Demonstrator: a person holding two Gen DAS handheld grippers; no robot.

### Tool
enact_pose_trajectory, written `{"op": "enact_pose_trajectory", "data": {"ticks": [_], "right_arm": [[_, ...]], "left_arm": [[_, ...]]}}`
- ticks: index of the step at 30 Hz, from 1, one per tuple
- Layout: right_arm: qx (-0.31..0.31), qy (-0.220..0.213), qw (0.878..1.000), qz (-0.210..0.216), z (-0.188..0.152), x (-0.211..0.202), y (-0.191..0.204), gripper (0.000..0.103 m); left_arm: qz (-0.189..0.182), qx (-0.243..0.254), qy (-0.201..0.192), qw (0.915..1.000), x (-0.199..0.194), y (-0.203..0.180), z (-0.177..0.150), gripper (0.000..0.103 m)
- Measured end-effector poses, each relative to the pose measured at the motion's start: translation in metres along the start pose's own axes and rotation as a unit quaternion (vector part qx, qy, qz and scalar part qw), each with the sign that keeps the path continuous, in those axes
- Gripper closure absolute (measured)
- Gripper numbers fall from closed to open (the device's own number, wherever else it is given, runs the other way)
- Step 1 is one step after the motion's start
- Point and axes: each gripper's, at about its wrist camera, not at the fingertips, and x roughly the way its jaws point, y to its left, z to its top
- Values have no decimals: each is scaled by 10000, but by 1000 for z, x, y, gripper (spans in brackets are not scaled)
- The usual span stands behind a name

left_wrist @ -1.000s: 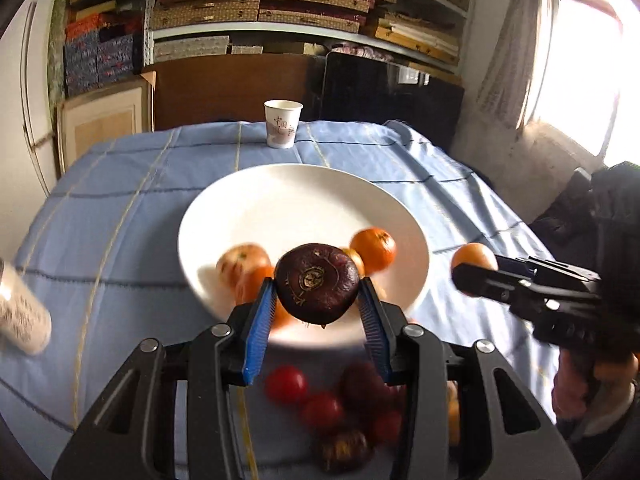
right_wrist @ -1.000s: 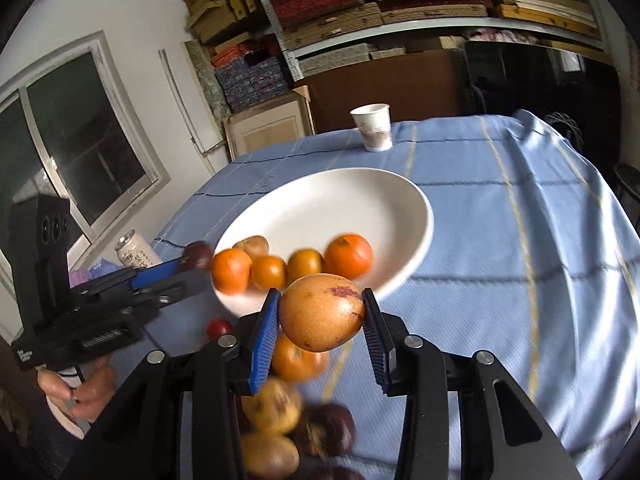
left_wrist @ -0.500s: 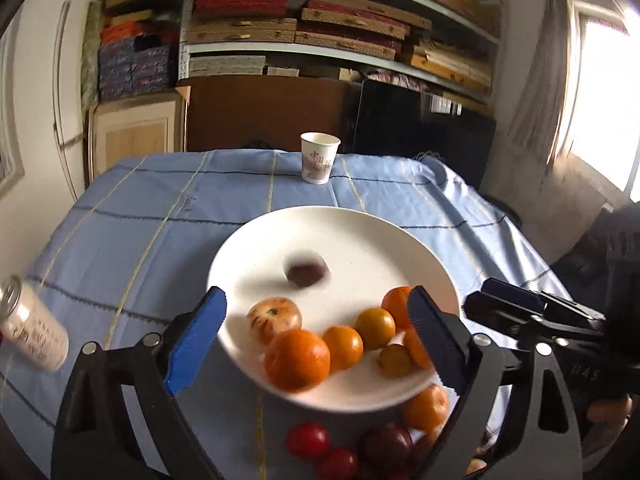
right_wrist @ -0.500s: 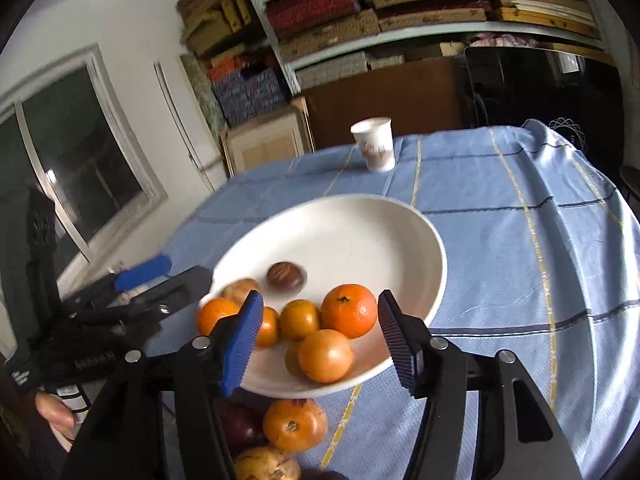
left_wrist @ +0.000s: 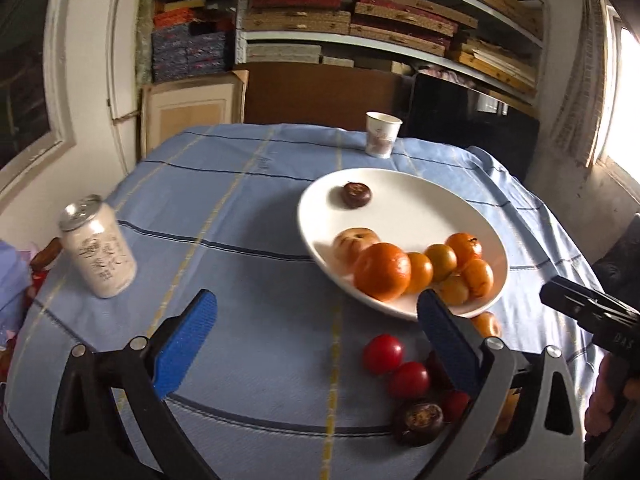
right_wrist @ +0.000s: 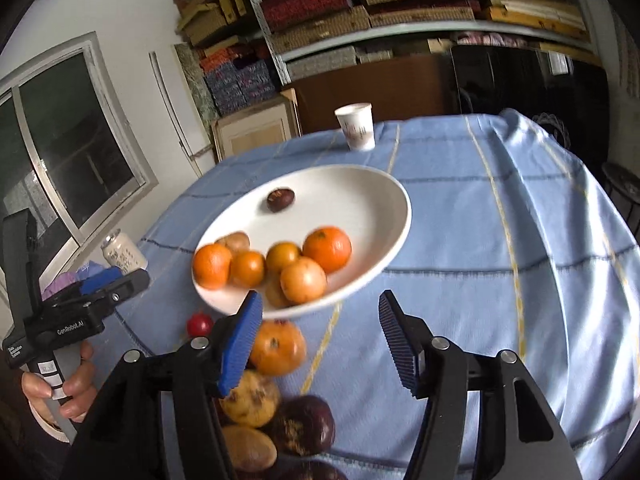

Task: Organize fruits
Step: 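Grasp the pinkish-yellow fruit with the right tool and lift it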

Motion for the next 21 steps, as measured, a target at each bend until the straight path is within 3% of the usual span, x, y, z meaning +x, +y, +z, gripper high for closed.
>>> {"op": "enact_pose_trajectory", "data": {"ticks": [7, 21], "right_arm": [[328, 208, 9992, 97, -7, 4, -11, 34], [-276, 474, 9985, -10, -15, 19, 11, 34]], "left_arm": [[-180, -252, 360, 9989, 8, 11, -4, 4], [-257, -183, 441, 9985, 5, 7, -7, 4]]}}
